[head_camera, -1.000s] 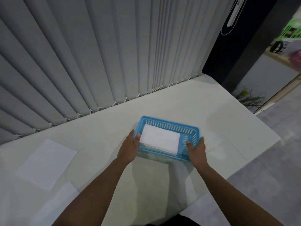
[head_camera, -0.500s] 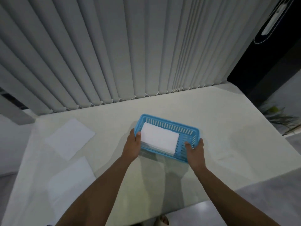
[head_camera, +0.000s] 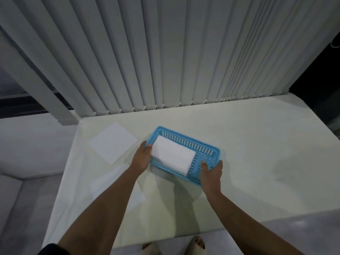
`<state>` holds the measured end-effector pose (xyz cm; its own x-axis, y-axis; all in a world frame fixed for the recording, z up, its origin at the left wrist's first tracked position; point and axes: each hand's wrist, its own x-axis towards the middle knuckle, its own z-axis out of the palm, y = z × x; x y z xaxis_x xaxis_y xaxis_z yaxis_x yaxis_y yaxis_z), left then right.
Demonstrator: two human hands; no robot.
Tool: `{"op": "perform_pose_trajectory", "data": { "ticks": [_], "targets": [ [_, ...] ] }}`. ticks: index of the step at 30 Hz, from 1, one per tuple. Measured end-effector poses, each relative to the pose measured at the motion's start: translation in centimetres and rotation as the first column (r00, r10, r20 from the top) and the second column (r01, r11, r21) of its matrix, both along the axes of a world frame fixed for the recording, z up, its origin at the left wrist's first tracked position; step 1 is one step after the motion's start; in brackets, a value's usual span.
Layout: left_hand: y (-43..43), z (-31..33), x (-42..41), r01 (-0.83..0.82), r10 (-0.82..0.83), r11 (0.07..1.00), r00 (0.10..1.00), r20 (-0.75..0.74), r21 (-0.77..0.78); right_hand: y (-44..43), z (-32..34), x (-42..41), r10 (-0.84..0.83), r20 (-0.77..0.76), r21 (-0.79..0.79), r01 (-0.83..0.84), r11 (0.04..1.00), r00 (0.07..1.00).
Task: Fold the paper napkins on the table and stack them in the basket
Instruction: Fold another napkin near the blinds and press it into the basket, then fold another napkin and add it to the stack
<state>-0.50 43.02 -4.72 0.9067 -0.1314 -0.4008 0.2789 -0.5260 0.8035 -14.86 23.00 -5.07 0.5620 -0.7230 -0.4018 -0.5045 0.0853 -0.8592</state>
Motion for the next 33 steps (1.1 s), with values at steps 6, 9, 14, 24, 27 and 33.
{"op": "perform_pose_trajectory", "data": {
  "ticks": [6, 9, 14, 24, 27, 33],
  "targets": [
    [3.2, -3.5, 1.4, -0.013, 0.008, 0.997, 0.998, -0.060, -0.080, 4.2, -0.4, -1.0, -0.033, -0.006, 0.019, 0.034, 0.999, 0.999],
    [3.9, -4.1, 1.8, -0.024, 0.014, 0.993, 0.996, -0.086, -0.115, 5.5, 0.2, -1.1, -0.064, -0.018, 0.001, 0.064, 0.998, 0.998],
    [3.9, 0.9, -0.3, -0.004, -0.009, 0.986, 0.997, -0.079, -0.165, 6.5, 0.6, -1.4, -0.081, -0.107, -0.109, 0.069, 0.992, 0.991],
    [10.3, 0.8, -2.1, 0.072, -0.090, 0.985, 0.989, 0.113, 0.155, 10.7, 3.7, -0.2, 0.162, -0.290, -0.734, -0.328, 0.594, 0.943],
    [12.9, 0.4, -2.8, 0.057, -0.106, 0.965, 0.978, 0.182, 0.254, 12.9, 5.0, 1.3, 0.301, -0.372, -0.709, -0.478, 0.519, 0.878],
    [18.1, -0.1, -4.0, 0.013, -0.141, 0.891, 0.958, 0.248, 0.455, 18.4, 5.3, 4.8, 0.584, -0.464, -0.653, -0.702, 0.282, 0.666]
  ]
}}
